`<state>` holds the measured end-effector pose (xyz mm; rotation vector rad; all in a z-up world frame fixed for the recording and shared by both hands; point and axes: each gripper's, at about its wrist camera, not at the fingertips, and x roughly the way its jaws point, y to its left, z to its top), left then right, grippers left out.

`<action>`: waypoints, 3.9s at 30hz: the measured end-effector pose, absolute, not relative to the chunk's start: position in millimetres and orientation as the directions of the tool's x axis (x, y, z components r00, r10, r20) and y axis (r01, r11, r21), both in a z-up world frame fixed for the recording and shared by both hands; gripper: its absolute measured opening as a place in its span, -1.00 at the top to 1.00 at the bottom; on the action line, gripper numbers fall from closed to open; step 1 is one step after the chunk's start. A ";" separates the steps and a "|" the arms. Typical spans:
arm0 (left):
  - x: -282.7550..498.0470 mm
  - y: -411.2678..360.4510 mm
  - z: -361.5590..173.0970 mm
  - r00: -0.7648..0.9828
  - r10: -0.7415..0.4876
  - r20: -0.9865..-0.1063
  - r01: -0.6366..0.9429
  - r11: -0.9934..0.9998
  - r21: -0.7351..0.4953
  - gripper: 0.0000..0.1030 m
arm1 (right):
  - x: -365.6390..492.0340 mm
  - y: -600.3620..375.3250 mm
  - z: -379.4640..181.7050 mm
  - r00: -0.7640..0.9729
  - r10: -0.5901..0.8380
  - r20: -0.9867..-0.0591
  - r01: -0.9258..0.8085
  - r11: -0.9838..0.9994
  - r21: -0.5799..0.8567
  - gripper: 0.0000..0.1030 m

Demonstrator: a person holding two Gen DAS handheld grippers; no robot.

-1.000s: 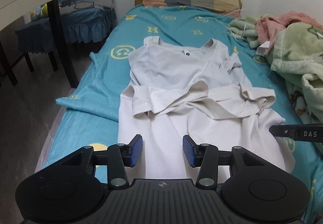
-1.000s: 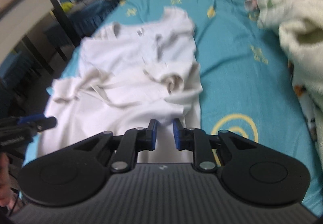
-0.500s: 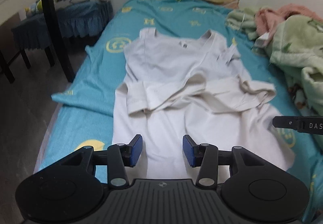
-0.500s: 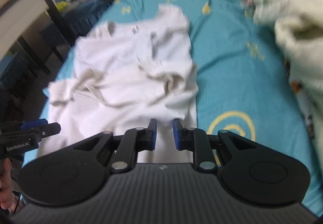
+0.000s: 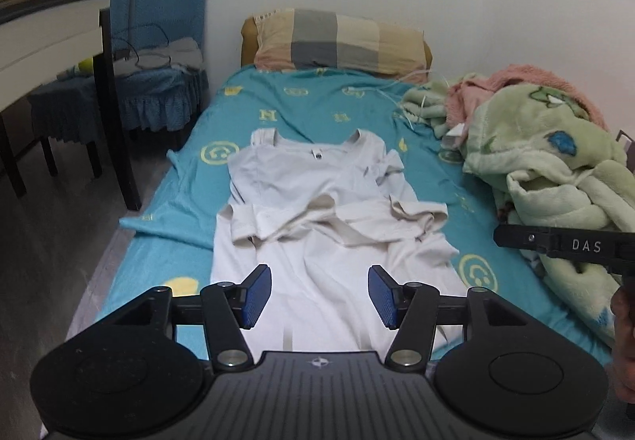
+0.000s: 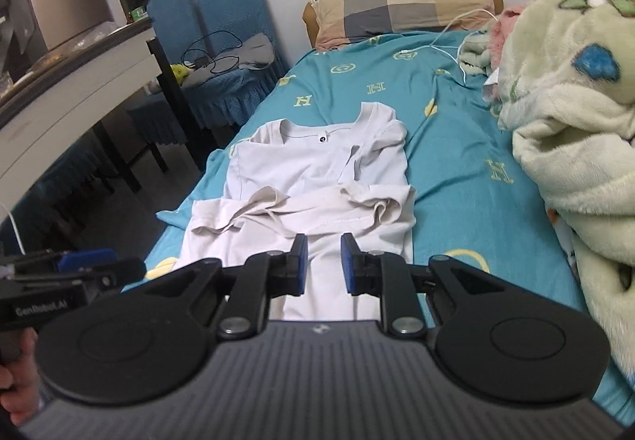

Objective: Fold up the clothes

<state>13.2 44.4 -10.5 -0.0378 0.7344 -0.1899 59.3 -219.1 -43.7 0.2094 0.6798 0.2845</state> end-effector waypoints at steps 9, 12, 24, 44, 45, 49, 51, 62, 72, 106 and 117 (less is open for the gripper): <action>25.0 45.0 -35.3 0.640 -0.149 -0.753 0.098 0.989 -0.113 -0.35 | 67.8 -220.0 -55.6 0.699 0.354 -0.622 -0.162 0.925 0.344 0.56; 30.3 50.6 -40.1 0.605 -0.179 -0.775 0.071 0.983 -0.171 -0.45 | 73.5 -223.7 -63.6 0.666 0.373 -0.645 -0.132 0.911 0.391 0.55; 54.5 119.8 -87.5 0.398 -0.543 -0.739 -0.256 0.708 -0.658 -0.53 | 87.4 -252.7 -110.5 0.511 0.600 -0.615 0.126 0.656 0.744 -0.26; 72.0 144.1 -153.1 0.455 -0.479 -0.751 -0.546 0.516 -0.660 -0.25 | 85.2 -267.2 -182.5 0.537 0.512 -0.671 0.505 0.442 0.742 -0.25; 72.9 144.0 -153.0 0.462 -0.471 -0.752 -0.547 0.516 -0.659 -0.14 | 87.1 -266.0 -182.2 0.539 0.504 -0.675 0.497 0.456 0.738 -0.24; 72.3 146.6 -149.5 0.505 -0.456 -0.733 -0.536 0.501 -0.680 0.20 | 93.3 -266.6 -182.1 0.541 0.481 -0.689 0.476 0.501 0.723 0.58; 71.4 148.1 -144.8 0.530 -0.450 -0.719 -0.521 0.497 -0.695 0.47 | 94.9 -268.7 -181.5 0.548 0.483 -0.683 0.465 0.503 0.728 0.68; 64.5 152.1 -65.0 0.701 -0.419 -0.577 -0.321 0.538 -0.780 0.83 | 84.3 -276.6 -118.3 0.674 0.486 -0.556 0.325 0.480 0.815 0.79; -6.6 153.9 -2.3 0.710 -0.447 -0.545 -0.276 0.535 -0.798 0.86 | 21.0 -287.5 -50.8 0.746 0.470 -0.472 0.236 0.477 0.847 0.81; 249.0 159.5 -122.7 0.598 -0.439 -0.671 -0.455 0.503 -0.735 0.83 | 222.6 -281.7 -140.6 0.668 0.378 -0.641 0.487 0.431 0.760 0.80; 249.7 136.4 -113.3 0.614 -0.376 -0.693 -0.261 0.733 -0.629 0.17 | 231.6 -277.5 -145.4 0.652 0.404 -0.642 0.354 0.586 0.729 0.58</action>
